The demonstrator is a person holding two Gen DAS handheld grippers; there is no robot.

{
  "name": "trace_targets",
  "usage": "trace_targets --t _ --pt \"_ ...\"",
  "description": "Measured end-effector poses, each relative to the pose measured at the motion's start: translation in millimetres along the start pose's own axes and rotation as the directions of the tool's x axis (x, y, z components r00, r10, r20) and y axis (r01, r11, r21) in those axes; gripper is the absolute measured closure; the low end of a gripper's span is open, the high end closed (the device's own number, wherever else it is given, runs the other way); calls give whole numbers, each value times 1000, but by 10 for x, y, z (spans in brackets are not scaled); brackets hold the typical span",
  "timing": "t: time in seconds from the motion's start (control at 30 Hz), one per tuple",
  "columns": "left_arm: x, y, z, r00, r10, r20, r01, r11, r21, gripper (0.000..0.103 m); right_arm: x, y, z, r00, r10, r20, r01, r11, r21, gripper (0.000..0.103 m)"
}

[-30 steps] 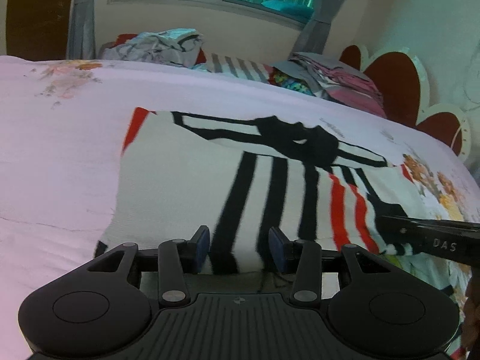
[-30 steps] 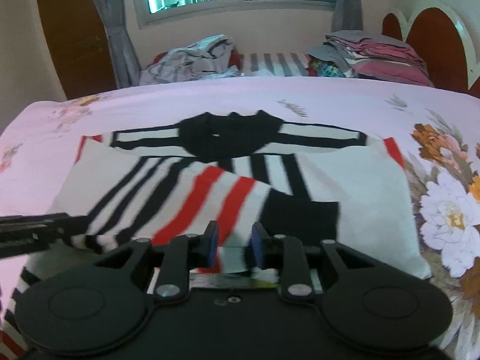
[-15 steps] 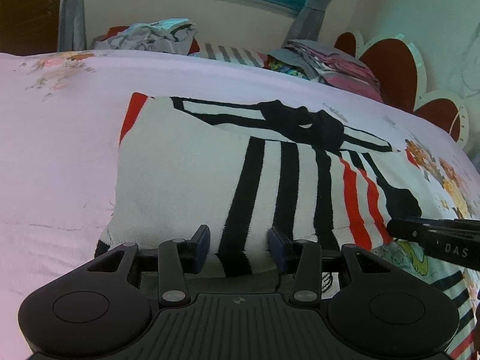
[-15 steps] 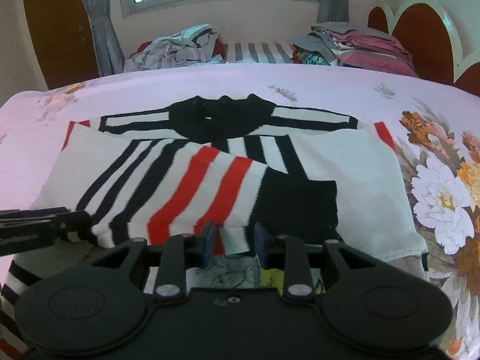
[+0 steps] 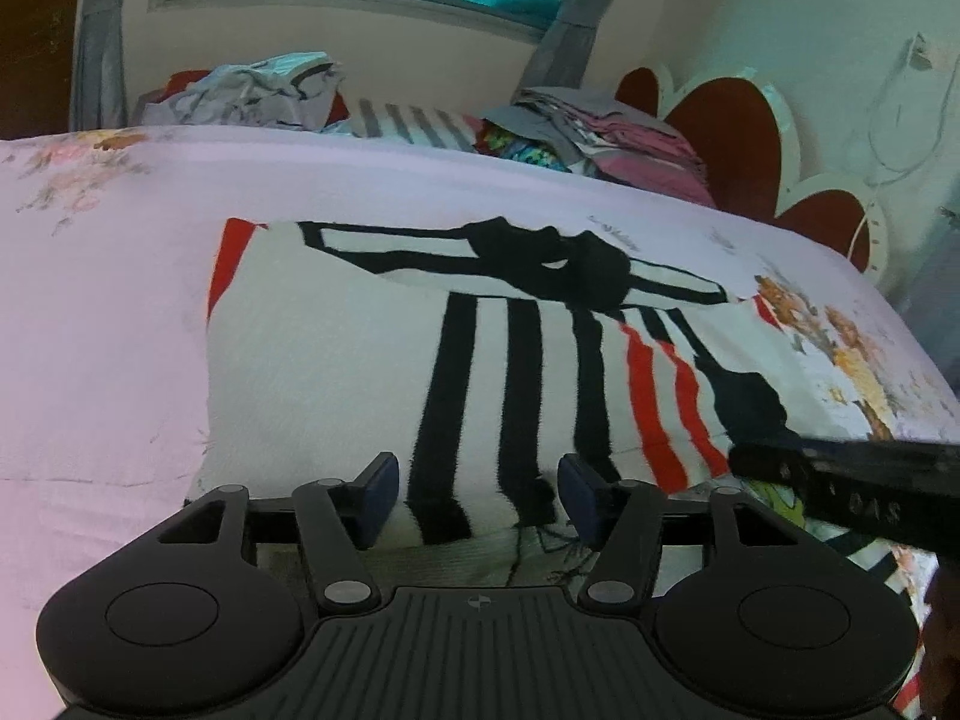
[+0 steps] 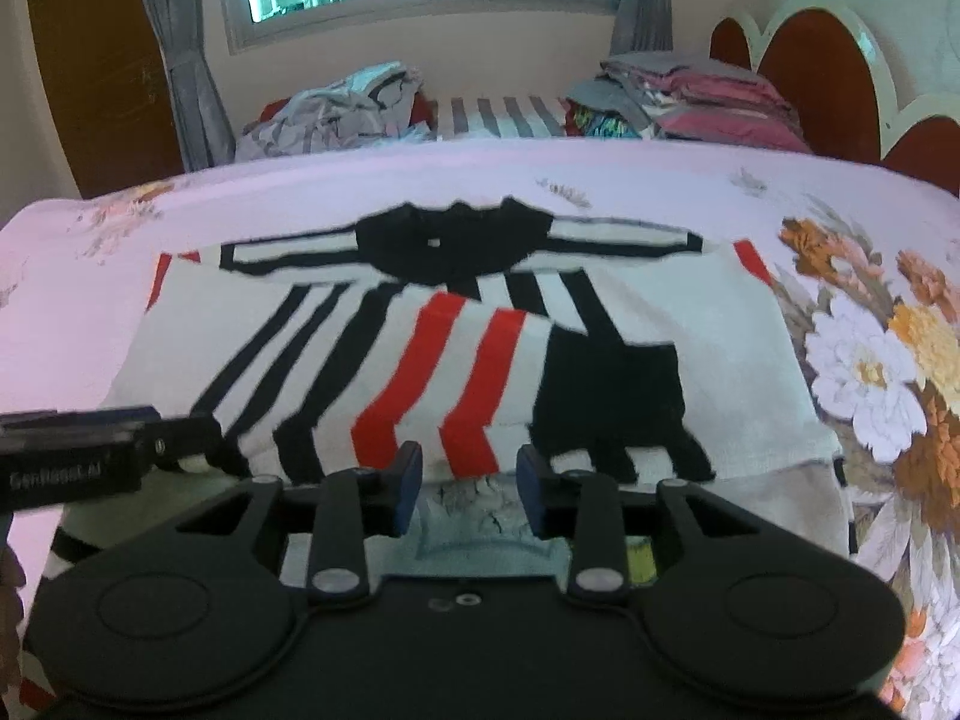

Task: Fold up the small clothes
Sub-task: 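Lift the folded collar section and lay it over the lower body with both tools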

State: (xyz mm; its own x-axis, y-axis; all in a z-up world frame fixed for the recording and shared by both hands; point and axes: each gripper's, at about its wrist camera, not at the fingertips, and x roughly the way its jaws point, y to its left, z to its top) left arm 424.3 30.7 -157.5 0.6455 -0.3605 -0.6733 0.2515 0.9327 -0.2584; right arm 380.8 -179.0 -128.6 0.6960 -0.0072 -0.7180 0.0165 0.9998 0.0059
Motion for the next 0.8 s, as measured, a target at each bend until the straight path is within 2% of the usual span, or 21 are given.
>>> trace_targets --t 0.13,0.23,0.3,0.4,0.5,0.63,0.73,0.8 --pt "43 121 53 999 51 10 -51 998 -29 44 179 -79 239 1000 -18 7 18 1000 -4 68" --pt "142 239 50 996 92 -4 -92 995 -41 44 369 -107 363 1000 4 2 -4 1000 5 67" --pt "199 251 20 996 89 -6 -89 996 -26 44 496 -48 420 1000 18 3 -18 999 -26 68" --pt "228 170 9 993 122 -4 -122 993 6 44 678 34 469 999 38 -11 -39 997 -68 68" --pt "210 179 12 992 127 -11 -127 992 -23 44 849 -41 407 998 -15 -54 10 995 -101 69" --pt "180 122 5 988 154 -24 -154 988 -15 44 807 -243 318 998 -49 -36 44 991 -126 68" --pt "62 28 4 983 184 -11 -184 983 -26 44 643 -324 281 999 -34 -27 31 995 -99 68" --pt "-44 -44 -4 984 179 10 -179 983 -40 44 470 -348 249 1000 -1 -3 0 997 -80 67"
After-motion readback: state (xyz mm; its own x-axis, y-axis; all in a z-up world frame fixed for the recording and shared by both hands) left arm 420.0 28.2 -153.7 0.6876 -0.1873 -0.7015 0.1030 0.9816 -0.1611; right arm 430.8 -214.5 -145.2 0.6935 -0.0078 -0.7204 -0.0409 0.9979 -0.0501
